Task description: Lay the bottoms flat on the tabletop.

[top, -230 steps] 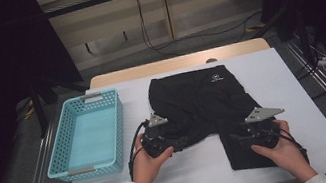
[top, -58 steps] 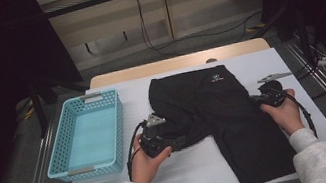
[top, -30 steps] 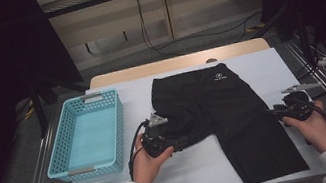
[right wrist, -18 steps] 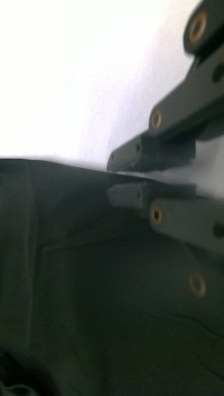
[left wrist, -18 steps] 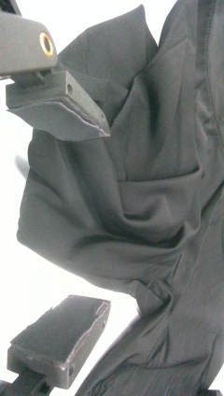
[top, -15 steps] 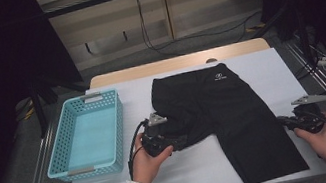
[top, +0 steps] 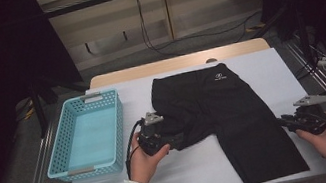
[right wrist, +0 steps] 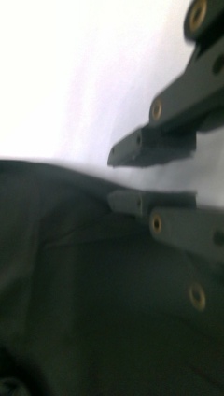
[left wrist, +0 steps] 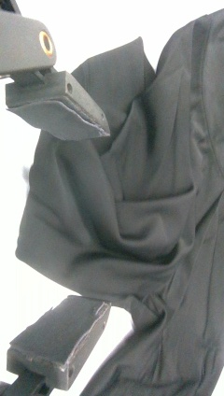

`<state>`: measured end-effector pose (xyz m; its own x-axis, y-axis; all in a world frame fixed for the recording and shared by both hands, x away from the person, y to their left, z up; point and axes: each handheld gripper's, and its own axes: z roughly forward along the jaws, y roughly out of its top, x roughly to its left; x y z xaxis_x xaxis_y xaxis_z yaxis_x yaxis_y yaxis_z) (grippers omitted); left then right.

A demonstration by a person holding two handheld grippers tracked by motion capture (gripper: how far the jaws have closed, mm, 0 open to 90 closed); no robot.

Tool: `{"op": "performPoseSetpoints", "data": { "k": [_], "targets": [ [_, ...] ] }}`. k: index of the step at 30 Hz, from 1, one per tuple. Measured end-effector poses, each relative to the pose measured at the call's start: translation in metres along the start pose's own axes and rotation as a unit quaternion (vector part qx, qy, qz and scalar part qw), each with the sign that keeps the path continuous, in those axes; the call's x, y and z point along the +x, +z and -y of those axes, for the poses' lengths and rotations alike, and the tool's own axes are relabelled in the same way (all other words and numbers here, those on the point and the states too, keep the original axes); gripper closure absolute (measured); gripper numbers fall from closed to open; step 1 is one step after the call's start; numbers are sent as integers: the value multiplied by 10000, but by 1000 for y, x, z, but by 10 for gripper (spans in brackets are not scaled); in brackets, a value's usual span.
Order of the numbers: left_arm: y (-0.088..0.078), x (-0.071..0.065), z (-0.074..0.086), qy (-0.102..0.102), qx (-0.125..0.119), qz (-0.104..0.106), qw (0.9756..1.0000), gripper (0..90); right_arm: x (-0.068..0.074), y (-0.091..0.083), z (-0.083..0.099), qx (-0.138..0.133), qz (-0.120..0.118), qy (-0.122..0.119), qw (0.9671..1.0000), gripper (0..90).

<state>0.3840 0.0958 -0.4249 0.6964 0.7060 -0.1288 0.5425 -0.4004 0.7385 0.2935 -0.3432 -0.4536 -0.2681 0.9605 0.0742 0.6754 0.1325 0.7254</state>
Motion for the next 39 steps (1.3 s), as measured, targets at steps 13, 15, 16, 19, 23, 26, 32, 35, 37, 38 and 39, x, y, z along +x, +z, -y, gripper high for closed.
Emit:
{"op": "performPoseSetpoints", "data": {
  "k": [13, 15, 16, 19, 23, 26, 32, 35, 37, 38, 39],
  "targets": [
    [5, 6, 7, 244, 122, 12, 9996, 240, 27, 5, -15, -410, -339, -346, 9980, 383],
    [10, 4, 9, 337, 247, 50, 9991, 302, 28, 6, -16, -432, -335, -318, 9980, 356],
    [12, 4, 10, 374, 275, 64, 9989, 313, 29, 6, -16, -431, -330, -319, 9980, 355],
    [16, 4, 11, 290, 345, 0, 9990, 424, 30, 7, -15, -427, -379, -341, 9978, 347],
    [17, 5, 12, 197, 629, 170, 9977, 602, 32, 6, -14, -419, -390, -318, 9979, 318],
    [17, 2, 12, 102, 707, 170, 9973, 715, 33, 6, -14, -464, -384, -319, 9977, 308],
    [11, -2, 8, -42, 757, 288, 9967, 856, 36, 6, -15, -475, -332, -393, 9975, 280],
    [5, -5, 2, -74, 697, 416, 9967, 867, 39, 6, -15, -511, -311, -404, 9974, 277],
    [2, -6, -1, -69, 632, 405, 9972, 868, 40, 5, -16, -590, -263, -414, 9971, 275],
    [1, -6, -1, -101, 612, 428, 9972, 869, 40, 4, -16, -607, -271, -393, 9970, 273],
    [0, -6, -2, -108, 574, 443, 9973, 870, 41, 4, -17, -635, -262, -378, 9969, 272]
  ]
}}
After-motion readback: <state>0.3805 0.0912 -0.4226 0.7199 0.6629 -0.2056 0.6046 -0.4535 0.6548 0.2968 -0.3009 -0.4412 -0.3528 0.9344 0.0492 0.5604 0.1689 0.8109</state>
